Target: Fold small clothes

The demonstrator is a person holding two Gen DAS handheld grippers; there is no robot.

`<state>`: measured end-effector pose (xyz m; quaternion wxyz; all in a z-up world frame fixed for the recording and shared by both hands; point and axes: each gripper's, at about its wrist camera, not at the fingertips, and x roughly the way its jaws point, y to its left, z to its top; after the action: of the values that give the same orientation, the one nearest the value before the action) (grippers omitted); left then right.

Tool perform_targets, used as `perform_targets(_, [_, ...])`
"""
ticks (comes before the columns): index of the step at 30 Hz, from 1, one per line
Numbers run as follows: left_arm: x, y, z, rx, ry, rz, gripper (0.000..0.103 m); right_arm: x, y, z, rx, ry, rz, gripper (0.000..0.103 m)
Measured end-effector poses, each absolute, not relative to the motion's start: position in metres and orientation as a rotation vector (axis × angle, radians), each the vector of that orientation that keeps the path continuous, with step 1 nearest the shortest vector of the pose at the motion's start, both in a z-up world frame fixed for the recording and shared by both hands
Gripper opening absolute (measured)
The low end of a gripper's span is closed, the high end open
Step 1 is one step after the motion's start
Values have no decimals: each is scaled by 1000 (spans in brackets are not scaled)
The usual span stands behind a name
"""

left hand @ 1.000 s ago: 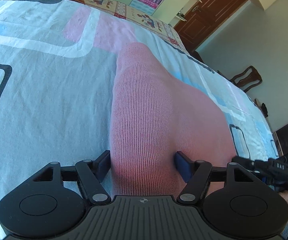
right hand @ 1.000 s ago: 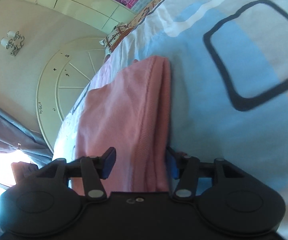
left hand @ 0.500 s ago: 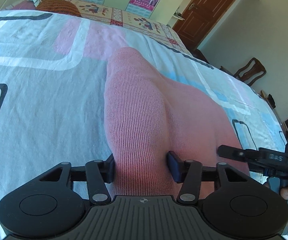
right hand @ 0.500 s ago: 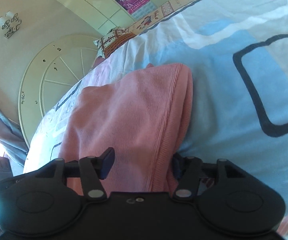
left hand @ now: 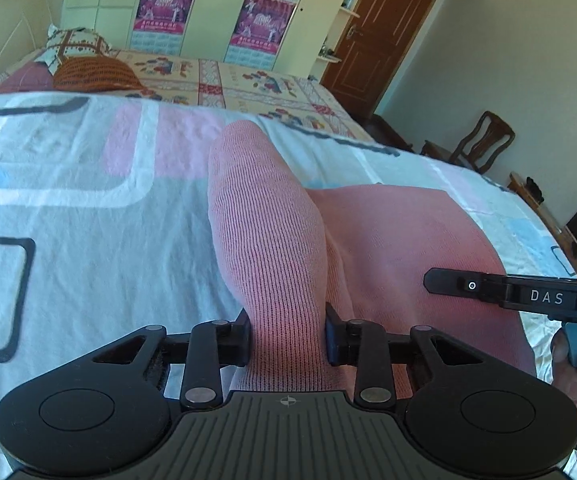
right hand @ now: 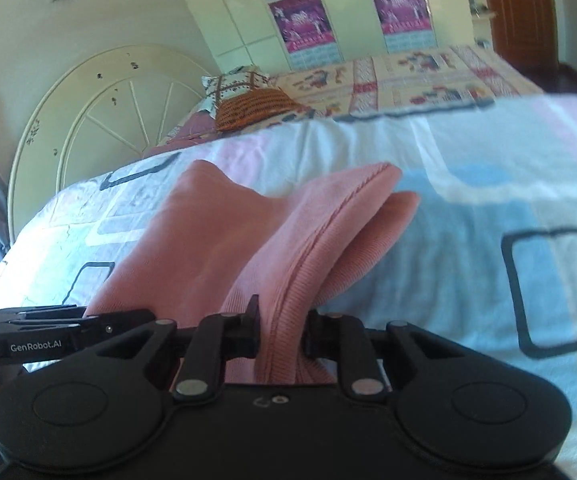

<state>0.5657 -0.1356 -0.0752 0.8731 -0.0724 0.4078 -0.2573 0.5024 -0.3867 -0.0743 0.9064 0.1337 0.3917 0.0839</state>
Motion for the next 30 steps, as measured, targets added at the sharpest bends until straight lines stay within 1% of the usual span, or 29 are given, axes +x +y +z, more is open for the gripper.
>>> perform_targets(6, [558,-81,-57,-155,806,-502,32,508,-342,-56,231,778,219,18])
perform_targets(12, [550,10,-54,-168,803,-413,32,527,-269,-57,223,781,303,18])
perform_targets(20, [544,127,-66,-178,816,-316,32,550,-163,-76,226,822,405,18])
perform_targets(27, [549,178,-95,-210,863,-294,33,558,-118,-96,250,878,409,18])
perform_targets(29, [553,184,-110,-230,895,-291,37,561,-115,-109,250,906,379,18])
perform_targets(30, [554,186,-115,-242,899,-291,42,562,-115,-118,254,928,353,18])
